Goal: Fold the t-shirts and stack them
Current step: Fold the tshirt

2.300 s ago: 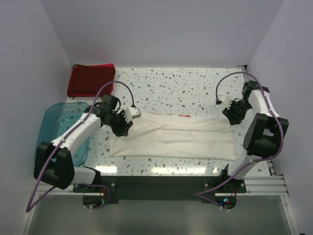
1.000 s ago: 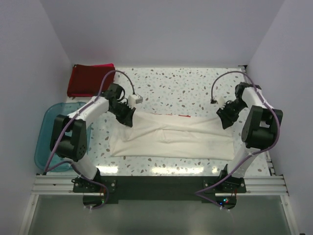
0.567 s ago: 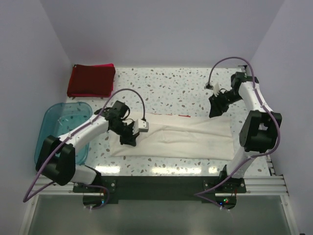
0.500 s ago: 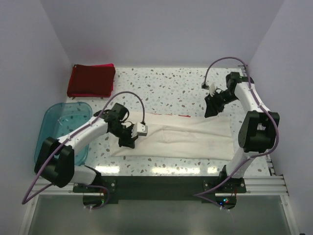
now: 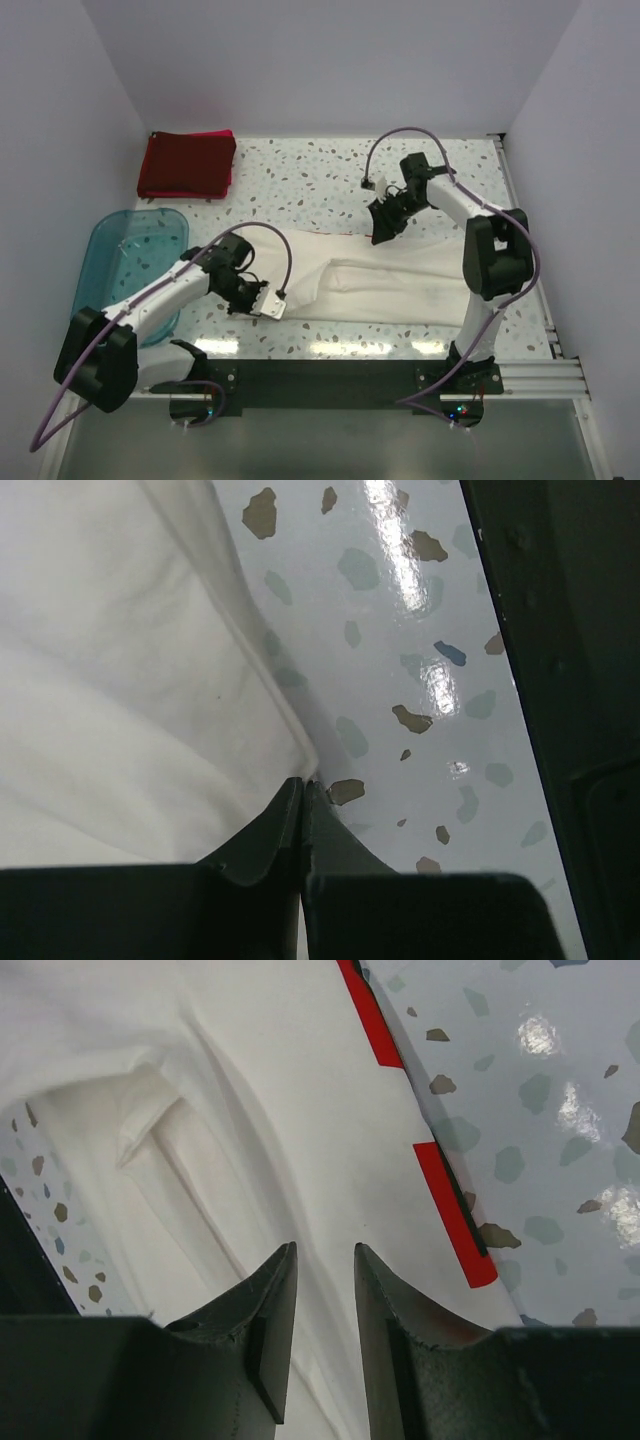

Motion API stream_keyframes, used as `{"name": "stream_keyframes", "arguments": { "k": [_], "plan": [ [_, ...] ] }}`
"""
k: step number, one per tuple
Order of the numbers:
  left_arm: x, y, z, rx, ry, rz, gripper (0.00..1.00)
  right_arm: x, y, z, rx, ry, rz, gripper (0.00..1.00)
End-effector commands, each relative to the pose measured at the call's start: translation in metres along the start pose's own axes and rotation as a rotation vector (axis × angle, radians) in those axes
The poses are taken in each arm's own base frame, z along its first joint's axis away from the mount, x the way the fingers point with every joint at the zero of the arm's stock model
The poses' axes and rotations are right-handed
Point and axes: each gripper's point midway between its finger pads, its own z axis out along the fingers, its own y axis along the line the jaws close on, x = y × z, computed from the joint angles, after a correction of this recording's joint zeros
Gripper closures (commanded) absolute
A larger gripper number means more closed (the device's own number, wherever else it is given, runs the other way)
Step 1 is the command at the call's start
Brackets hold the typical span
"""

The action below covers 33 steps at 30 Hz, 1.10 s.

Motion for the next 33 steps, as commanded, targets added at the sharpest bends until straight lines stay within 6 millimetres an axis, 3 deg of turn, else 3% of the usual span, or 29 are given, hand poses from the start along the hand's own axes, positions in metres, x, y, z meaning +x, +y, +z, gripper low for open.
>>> {"name": "stream_keyframes", "arguments": {
  "k": [1, 7, 13, 15, 22, 27, 30, 33],
  "plan": [
    [0.008, -0.006, 0.001, 0.010, 0.033, 0.166, 0.97, 0.007, -0.011, 0.018, 0.026, 0.026, 0.021, 0.67],
    [0.009, -0.003, -0.002, -0.037, 0.045, 0.222, 0.94, 0.052, 0.001, 0.040, -0.013, 0.168, 0.022, 0.69],
    [-0.006, 0.008, -0.010, -0.081, 0.002, 0.196, 0.92, 0.085, 0.002, 0.037, 0.007, 0.266, -0.016, 0.75],
    [-0.015, 0.011, -0.012, -0.084, -0.031, 0.173, 0.92, 0.082, -0.001, 0.033, 0.026, 0.262, -0.036, 0.74],
    [-0.053, 0.044, -0.032, -0.113, -0.140, 0.063, 0.93, 0.041, 0.002, 0.012, 0.059, 0.173, -0.080, 0.63],
    [-0.044, 0.070, -0.035, -0.092, -0.180, -0.087, 0.94, 0.027, 0.013, -0.004, 0.058, 0.135, -0.106, 0.62],
    [-0.042, 0.105, -0.044, -0.130, -0.202, -0.167, 0.93, 0.029, 0.017, -0.009, 0.059, 0.144, -0.108, 0.62],
    [-0.032, 0.128, -0.038, -0.123, -0.203, -0.279, 0.92, 0.035, 0.018, -0.012, 0.071, 0.165, -0.117, 0.61]
  ]
}}
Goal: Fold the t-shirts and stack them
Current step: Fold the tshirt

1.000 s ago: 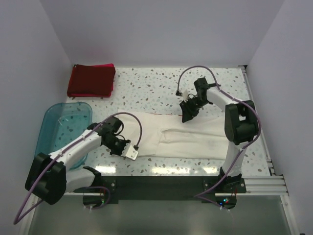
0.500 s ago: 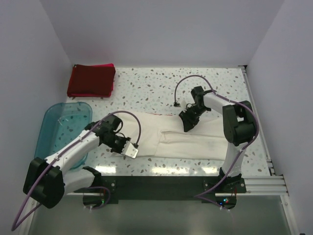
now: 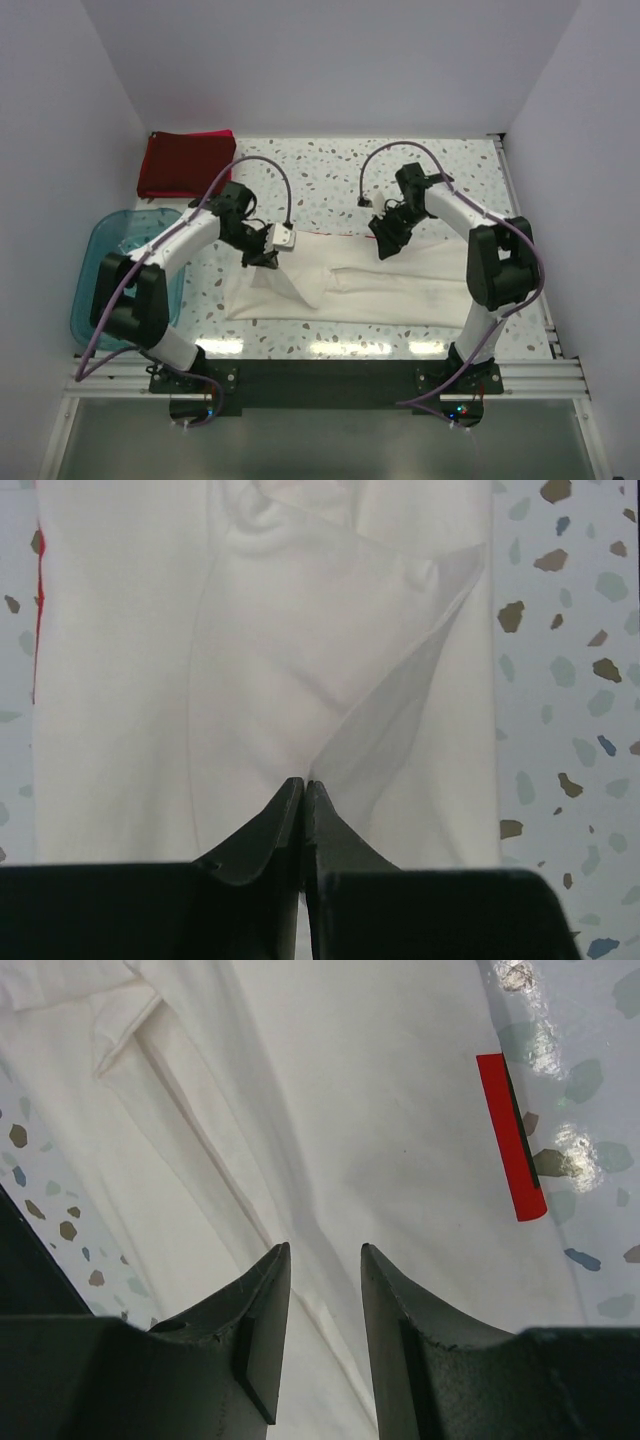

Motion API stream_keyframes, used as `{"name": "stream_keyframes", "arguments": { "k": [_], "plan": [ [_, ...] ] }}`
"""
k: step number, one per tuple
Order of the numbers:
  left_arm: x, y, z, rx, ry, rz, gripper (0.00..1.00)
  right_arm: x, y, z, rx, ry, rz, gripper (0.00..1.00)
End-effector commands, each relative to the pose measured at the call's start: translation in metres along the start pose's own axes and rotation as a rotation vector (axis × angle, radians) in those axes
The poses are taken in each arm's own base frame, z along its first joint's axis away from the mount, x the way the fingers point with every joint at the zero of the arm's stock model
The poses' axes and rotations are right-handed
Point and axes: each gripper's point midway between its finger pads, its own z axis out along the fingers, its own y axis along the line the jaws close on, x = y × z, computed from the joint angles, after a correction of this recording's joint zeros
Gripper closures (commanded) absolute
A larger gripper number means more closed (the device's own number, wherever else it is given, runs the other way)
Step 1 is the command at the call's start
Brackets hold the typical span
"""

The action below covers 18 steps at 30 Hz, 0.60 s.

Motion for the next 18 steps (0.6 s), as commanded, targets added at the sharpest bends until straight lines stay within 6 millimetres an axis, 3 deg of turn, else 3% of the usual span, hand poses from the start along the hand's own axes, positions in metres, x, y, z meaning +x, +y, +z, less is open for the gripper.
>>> {"name": "stream_keyframes", "arguments": {
  "k": [1, 6, 10, 14, 18],
  "plan": [
    [-0.017, 0.038, -0.003, -0.042, -0.062, -0.112, 0.91, -0.002, 0.004, -0.018, 0.036, 0.001, -0.045, 0.61],
    [0.004, 0.070, 0.009, -0.050, -0.018, -0.278, 0.90, 0.008, -0.006, -0.026, 0.069, 0.016, -0.021, 0.62],
    [0.024, 0.079, 0.012, -0.068, 0.012, -0.360, 0.89, 0.012, -0.019, -0.038, 0.086, 0.005, 0.016, 0.62],
    [0.029, 0.093, 0.008, -0.146, 0.012, -0.416, 0.89, 0.015, -0.023, -0.041, 0.090, 0.012, 0.013, 0.62],
    [0.046, 0.093, 0.005, -0.199, 0.067, -0.446, 0.89, 0.020, -0.026, -0.039, 0.096, 0.027, 0.014, 0.62]
  ]
}}
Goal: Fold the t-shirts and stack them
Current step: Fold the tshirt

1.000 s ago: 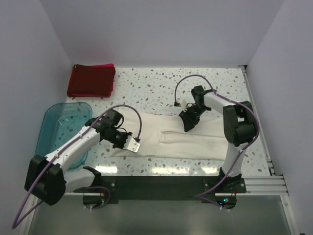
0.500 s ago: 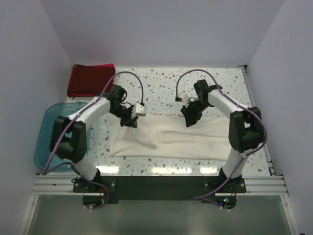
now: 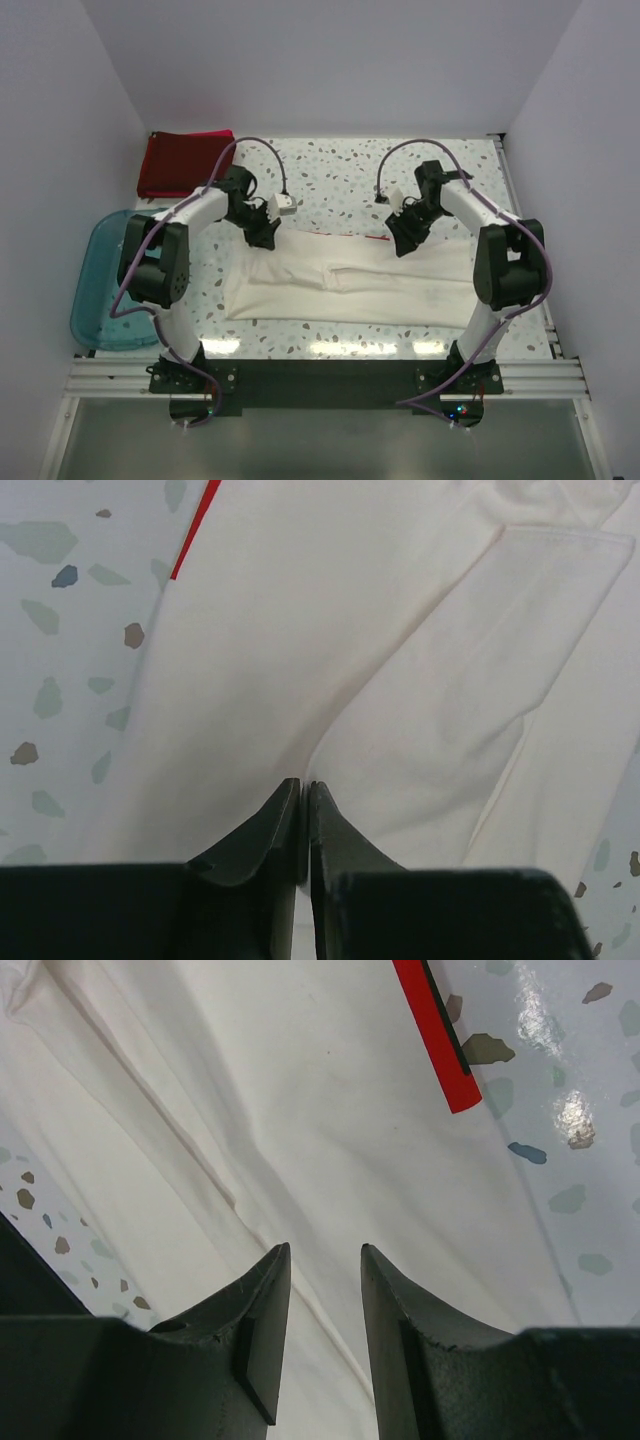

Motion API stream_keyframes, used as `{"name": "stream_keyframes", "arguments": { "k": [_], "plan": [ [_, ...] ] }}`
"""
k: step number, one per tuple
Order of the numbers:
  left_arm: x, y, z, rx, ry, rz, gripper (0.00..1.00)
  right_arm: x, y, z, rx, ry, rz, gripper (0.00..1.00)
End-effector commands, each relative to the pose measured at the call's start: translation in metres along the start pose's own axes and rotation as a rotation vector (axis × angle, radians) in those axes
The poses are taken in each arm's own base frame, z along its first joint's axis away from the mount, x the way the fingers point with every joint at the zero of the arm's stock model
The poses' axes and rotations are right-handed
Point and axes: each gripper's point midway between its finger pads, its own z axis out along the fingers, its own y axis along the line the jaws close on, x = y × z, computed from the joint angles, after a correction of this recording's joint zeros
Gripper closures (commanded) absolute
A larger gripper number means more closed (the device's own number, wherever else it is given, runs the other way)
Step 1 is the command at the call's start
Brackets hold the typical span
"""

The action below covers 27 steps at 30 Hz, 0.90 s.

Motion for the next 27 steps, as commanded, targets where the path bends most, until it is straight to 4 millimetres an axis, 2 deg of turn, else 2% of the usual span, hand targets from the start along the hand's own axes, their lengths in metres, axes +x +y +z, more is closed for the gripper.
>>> {"name": "stream_keyframes", "arguments": {
  "k": [1, 5, 6, 7, 11, 13, 16, 17, 20, 24, 27],
  "plan": [
    [0.000, 0.012, -0.009, -0.095, -0.003, -0.031, 0.86, -0.007, -0.005, -0.013, 0.038, -0.016, -0.040, 0.62],
    [-0.001, 0.009, -0.014, -0.105, -0.001, -0.047, 0.73, 0.003, -0.020, -0.010, 0.075, 0.024, -0.023, 0.62],
    [-0.004, 0.009, -0.020, -0.126, -0.004, -0.048, 0.65, 0.007, -0.025, -0.011, 0.093, 0.039, -0.018, 0.63],
    [-0.007, 0.009, -0.024, -0.140, -0.007, -0.045, 0.63, 0.011, -0.030, -0.013, 0.101, 0.053, -0.001, 0.63],
    [-0.025, 0.001, -0.051, -0.207, -0.040, -0.028, 0.58, 0.029, -0.040, -0.025, 0.148, 0.085, 0.021, 0.65],
    [-0.027, -0.007, -0.053, -0.208, -0.037, -0.034, 0.57, 0.039, -0.048, -0.027, 0.184, 0.109, 0.027, 0.66],
    [-0.016, -0.028, -0.041, -0.186, 0.044, -0.100, 0.57, 0.044, -0.061, -0.028, 0.224, 0.130, 0.041, 0.67],
    [-0.012, -0.039, -0.029, -0.157, 0.090, -0.143, 0.57, 0.049, -0.066, -0.025, 0.233, 0.159, 0.050, 0.67],
    [-0.003, -0.057, -0.009, -0.118, 0.166, -0.232, 0.61, 0.059, -0.081, -0.027, 0.271, 0.212, 0.064, 0.69],
    [0.007, -0.054, 0.003, -0.175, 0.204, -0.306, 0.64, 0.084, -0.097, -0.025, 0.314, 0.302, 0.058, 0.71],
    [0.024, -0.041, 0.010, -0.243, 0.277, -0.351, 0.67, 0.096, -0.109, -0.021, 0.345, 0.330, 0.067, 0.73]
  ]
}}
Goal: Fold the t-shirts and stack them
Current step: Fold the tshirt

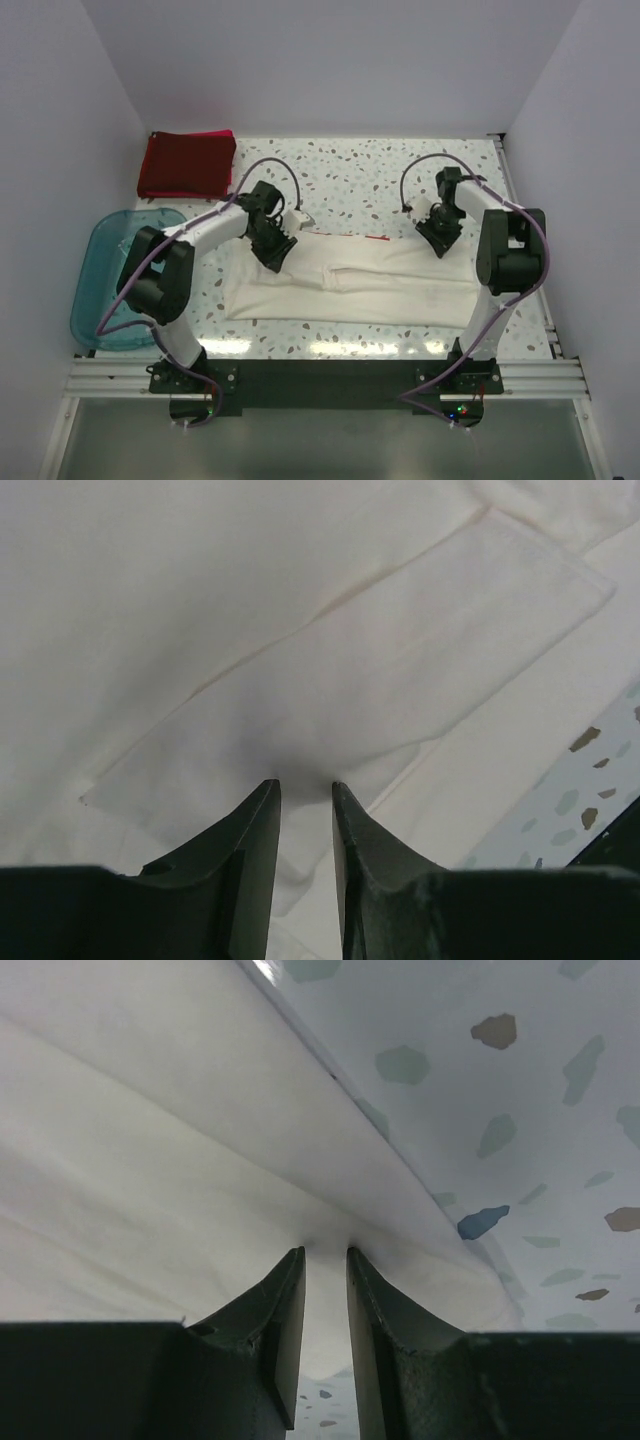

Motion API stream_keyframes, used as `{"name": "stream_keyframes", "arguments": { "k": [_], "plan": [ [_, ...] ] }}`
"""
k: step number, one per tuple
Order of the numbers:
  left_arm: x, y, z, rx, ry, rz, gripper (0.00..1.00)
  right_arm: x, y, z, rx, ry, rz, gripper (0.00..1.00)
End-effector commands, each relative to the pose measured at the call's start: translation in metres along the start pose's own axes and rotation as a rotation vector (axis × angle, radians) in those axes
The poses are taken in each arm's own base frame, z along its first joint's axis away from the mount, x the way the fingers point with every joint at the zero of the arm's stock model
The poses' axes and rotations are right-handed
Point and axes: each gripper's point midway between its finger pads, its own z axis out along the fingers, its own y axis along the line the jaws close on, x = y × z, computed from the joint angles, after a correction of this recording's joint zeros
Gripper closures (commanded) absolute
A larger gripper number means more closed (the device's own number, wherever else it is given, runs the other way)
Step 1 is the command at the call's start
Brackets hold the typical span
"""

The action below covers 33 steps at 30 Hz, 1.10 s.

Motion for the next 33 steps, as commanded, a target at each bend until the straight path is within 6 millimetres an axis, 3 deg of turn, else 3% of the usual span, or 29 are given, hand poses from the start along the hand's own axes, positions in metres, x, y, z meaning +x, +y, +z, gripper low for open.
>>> {"name": "stream_keyframes", "arguments": {
  "k": [1, 5, 9, 10, 11, 12, 13, 14, 15, 16, 17, 19, 21, 22, 23, 24, 25, 26, 29, 31, 33],
  "plan": [
    [0.011, 0.021, 0.008, -0.111, 0.065, -0.120, 0.69, 0.012, -0.027, 0.003, 0.103, 0.050, -0.007, 0.73],
    [0.016, 0.040, 0.029, -0.153, 0.122, -0.162, 0.72, 0.013, -0.033, 0.006, 0.123, 0.064, 0.007, 0.75],
    [0.000, 0.075, 0.047, -0.222, 0.143, -0.133, 0.73, 0.028, -0.018, 0.008, 0.081, 0.102, -0.013, 0.75],
    [0.005, 0.086, 0.061, -0.217, 0.175, -0.142, 0.74, 0.028, -0.013, 0.004, 0.070, 0.092, -0.025, 0.75],
    [-0.020, 0.104, 0.059, -0.249, 0.127, -0.126, 0.74, 0.032, -0.009, 0.002, 0.060, 0.094, -0.031, 0.74],
    [-0.032, 0.117, 0.062, -0.267, 0.112, -0.118, 0.74, 0.040, 0.001, 0.003, 0.032, 0.111, -0.032, 0.74],
    [-0.028, 0.134, 0.081, -0.267, 0.145, -0.115, 0.74, 0.041, 0.010, 0.001, 0.003, 0.100, -0.038, 0.74],
    [-0.073, 0.162, 0.069, -0.331, 0.056, -0.087, 0.75, 0.040, 0.018, -0.005, -0.022, 0.077, -0.043, 0.73],
    [-0.091, 0.177, 0.069, -0.345, 0.014, -0.080, 0.75, 0.046, 0.034, -0.010, -0.079, 0.084, -0.044, 0.73],
    [-0.095, 0.196, 0.085, -0.337, 0.008, -0.097, 0.74, 0.037, 0.050, -0.013, -0.155, 0.018, -0.052, 0.72],
    [-0.158, 0.217, 0.052, -0.391, -0.154, -0.056, 0.70, 0.034, 0.059, -0.026, -0.176, -0.022, -0.062, 0.71],
    [-0.201, 0.235, 0.033, -0.437, -0.274, -0.025, 0.62, 0.030, 0.073, -0.042, -0.221, -0.067, -0.067, 0.70],
    [-0.256, 0.242, -0.016, -0.517, -0.477, 0.033, 0.50, 0.021, 0.076, -0.055, -0.227, -0.120, -0.076, 0.69],
    [-0.281, 0.229, -0.067, -0.557, -0.594, 0.064, 0.47, 0.019, 0.074, -0.058, -0.217, -0.130, -0.085, 0.70],
    [-0.265, 0.224, -0.052, -0.536, -0.580, 0.058, 0.39, 0.017, 0.072, -0.059, -0.209, -0.135, -0.089, 0.70],
    [-0.284, 0.220, -0.079, -0.584, -0.698, 0.098, 0.35, 0.016, 0.067, -0.057, -0.190, -0.134, -0.098, 0.70],
    [-0.294, 0.203, -0.124, -0.615, -0.793, 0.108, 0.26, 0.015, 0.064, -0.055, -0.181, -0.131, -0.106, 0.70],
    [-0.280, 0.199, -0.113, -0.601, -0.784, 0.086, 0.23, 0.014, 0.061, -0.052, -0.179, -0.127, -0.108, 0.70],
    [-0.281, 0.182, -0.139, -0.583, -0.830, 0.042, 0.22, 0.009, 0.056, -0.037, -0.196, -0.119, -0.106, 0.70],
    [-0.269, 0.173, -0.136, -0.529, -0.781, -0.027, 0.13, 0.008, 0.054, -0.028, -0.209, -0.110, -0.100, 0.71],
    [-0.259, 0.160, -0.131, -0.459, -0.746, -0.047, 0.12, 0.011, 0.052, -0.017, -0.204, -0.092, -0.113, 0.71]
  ]
}}
